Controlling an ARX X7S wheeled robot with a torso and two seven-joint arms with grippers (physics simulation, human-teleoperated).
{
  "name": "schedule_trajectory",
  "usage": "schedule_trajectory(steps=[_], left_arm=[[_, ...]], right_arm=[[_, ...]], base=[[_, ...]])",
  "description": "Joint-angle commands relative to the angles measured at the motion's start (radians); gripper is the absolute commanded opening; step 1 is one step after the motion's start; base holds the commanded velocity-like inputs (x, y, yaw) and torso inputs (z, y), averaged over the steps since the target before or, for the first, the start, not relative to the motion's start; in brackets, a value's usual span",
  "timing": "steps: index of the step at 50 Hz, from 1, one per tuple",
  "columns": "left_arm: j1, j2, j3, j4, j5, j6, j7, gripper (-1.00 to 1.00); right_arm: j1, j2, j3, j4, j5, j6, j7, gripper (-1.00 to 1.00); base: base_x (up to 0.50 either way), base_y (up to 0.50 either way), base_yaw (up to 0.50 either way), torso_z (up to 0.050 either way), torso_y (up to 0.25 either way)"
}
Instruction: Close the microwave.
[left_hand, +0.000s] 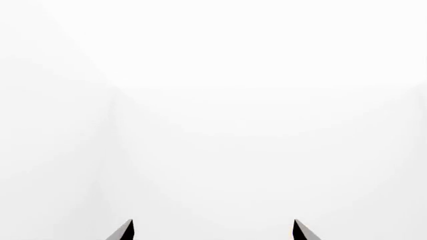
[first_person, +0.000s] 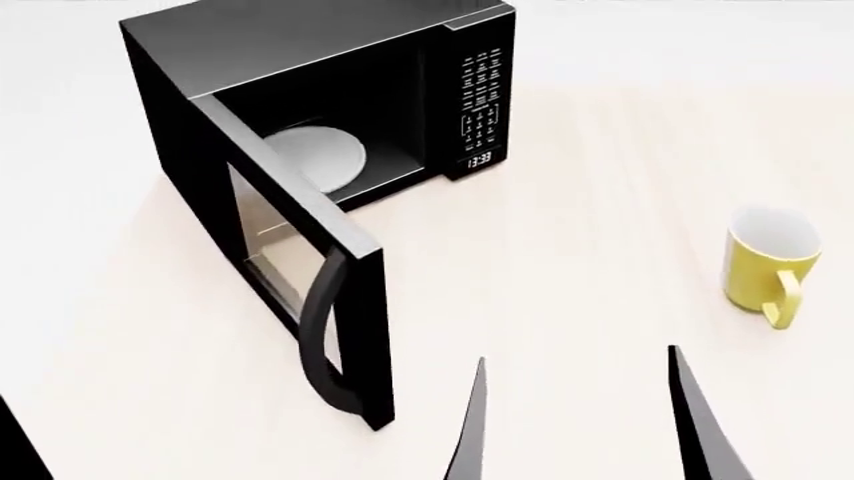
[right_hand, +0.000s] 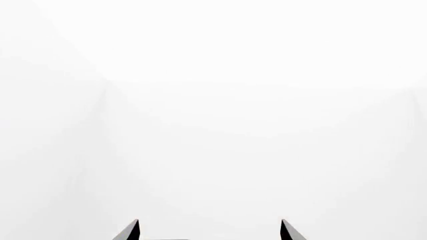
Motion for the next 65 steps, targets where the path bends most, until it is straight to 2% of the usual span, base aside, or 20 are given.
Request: schedule_trajectory(steps=[1, 47, 51, 53, 58, 63, 65], left_arm=[[-0.004, 0.011, -0.018, -0.003, 0.017, -0.022, 0.007, 1.00], [-0.001, -0.016, 0.006, -0.022, 0.019, -0.006, -0.021, 1.00], [-0.015, -0.028, -0.010, -0.030, -0.006, -0.019, -0.018, 1.00], [-0.037, -0.055, -0.036, -0.034, -0.058, -0.060, -0.001, 1.00], [-0.122, -0.211, -0.135, -0.066, -0.256, -0.219, 0.108, 1.00], [-0.157, -0.337, -0.235, -0.152, -0.410, -0.267, 0.219, 1.00], [-0.155, -0.438, -0.243, -0.191, -0.488, -0.277, 0.360, 1.00]], right_arm=[[-0.004, -0.007, 0.004, -0.011, -0.020, 0.003, -0.025, 1.00], [-0.004, 0.018, -0.014, 0.004, -0.049, -0.030, 0.010, 1.00], [-0.009, 0.018, -0.009, 0.006, -0.039, -0.060, 0.020, 1.00], [-0.008, 0.020, -0.009, 0.008, -0.044, -0.061, 0.021, 1.00], [-0.003, 0.022, -0.010, 0.016, -0.041, -0.062, 0.024, 1.00], [0.001, 0.023, -0.013, 0.027, -0.038, -0.063, 0.026, 1.00], [0.001, 0.024, -0.015, 0.036, -0.037, -0.067, 0.027, 1.00]], base=[[0.50, 0.00, 0.00, 0.000, 0.000], [0.50, 0.01, 0.00, 0.000, 0.000], [0.00, 0.00, 0.00, 0.000, 0.000], [0.00, 0.00, 0.00, 0.000, 0.000], [0.00, 0.00, 0.00, 0.000, 0.000], [0.00, 0.00, 0.00, 0.000, 0.000], [0.00, 0.00, 0.00, 0.000, 0.000]])
